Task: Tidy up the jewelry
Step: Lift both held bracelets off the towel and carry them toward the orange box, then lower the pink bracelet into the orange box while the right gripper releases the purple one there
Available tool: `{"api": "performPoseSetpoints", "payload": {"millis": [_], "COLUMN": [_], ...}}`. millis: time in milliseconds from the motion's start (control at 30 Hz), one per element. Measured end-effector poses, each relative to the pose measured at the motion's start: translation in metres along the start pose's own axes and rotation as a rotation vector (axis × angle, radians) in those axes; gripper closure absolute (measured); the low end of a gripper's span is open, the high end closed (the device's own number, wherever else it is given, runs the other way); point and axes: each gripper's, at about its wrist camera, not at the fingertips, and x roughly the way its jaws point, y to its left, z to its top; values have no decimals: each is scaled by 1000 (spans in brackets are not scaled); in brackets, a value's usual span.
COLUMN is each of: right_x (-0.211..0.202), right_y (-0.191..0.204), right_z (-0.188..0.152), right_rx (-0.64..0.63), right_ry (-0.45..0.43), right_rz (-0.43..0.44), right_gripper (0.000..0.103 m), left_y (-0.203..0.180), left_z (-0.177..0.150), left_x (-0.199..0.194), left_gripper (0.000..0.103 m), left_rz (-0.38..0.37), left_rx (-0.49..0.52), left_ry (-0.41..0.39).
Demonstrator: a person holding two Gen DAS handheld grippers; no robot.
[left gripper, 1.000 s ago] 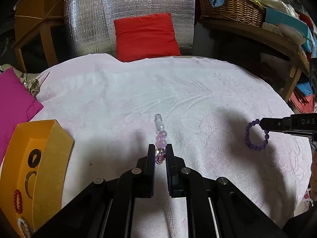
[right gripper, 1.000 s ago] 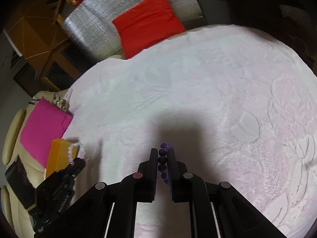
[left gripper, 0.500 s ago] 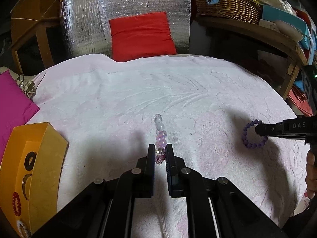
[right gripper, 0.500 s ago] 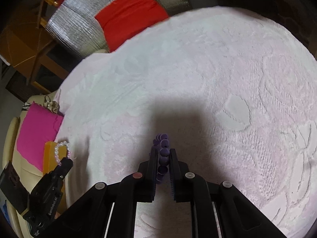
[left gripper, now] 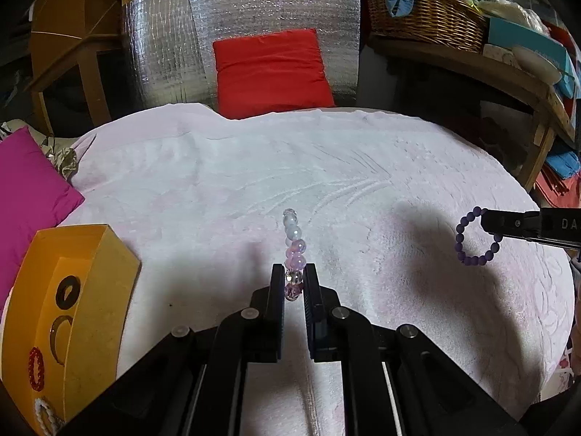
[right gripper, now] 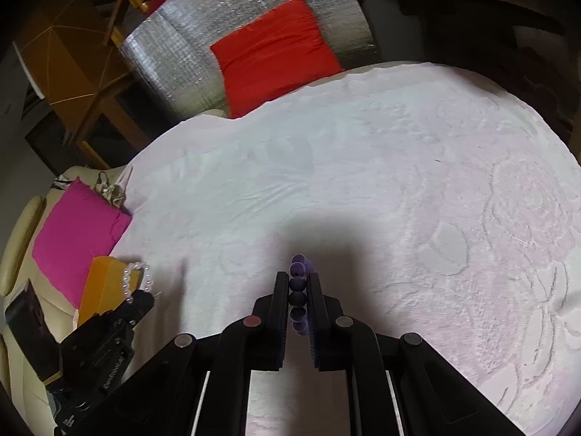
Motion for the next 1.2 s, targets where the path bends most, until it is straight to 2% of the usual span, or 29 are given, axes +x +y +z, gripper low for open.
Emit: {"api": "performPoseSetpoints", "payload": {"millis": [833, 1067, 1200], "right_x": [14, 19, 21], "right_y": [86, 109, 123], "right_z": [-14, -23, -27], "right_rx": [-146, -190, -206], "right_ry": [12, 20, 16], "right_rz": [95, 129, 156], "right_gripper": [92, 92, 92], "left_y": [40, 61, 80], "left_z": [-16, -24, -25], "left_x": [-33, -71, -103], "left_gripper": [93, 93, 93], "left_rz": [82, 99, 154], "left_rx": [-67, -125, -131], "left_ry": [-22, -58, -94]}}
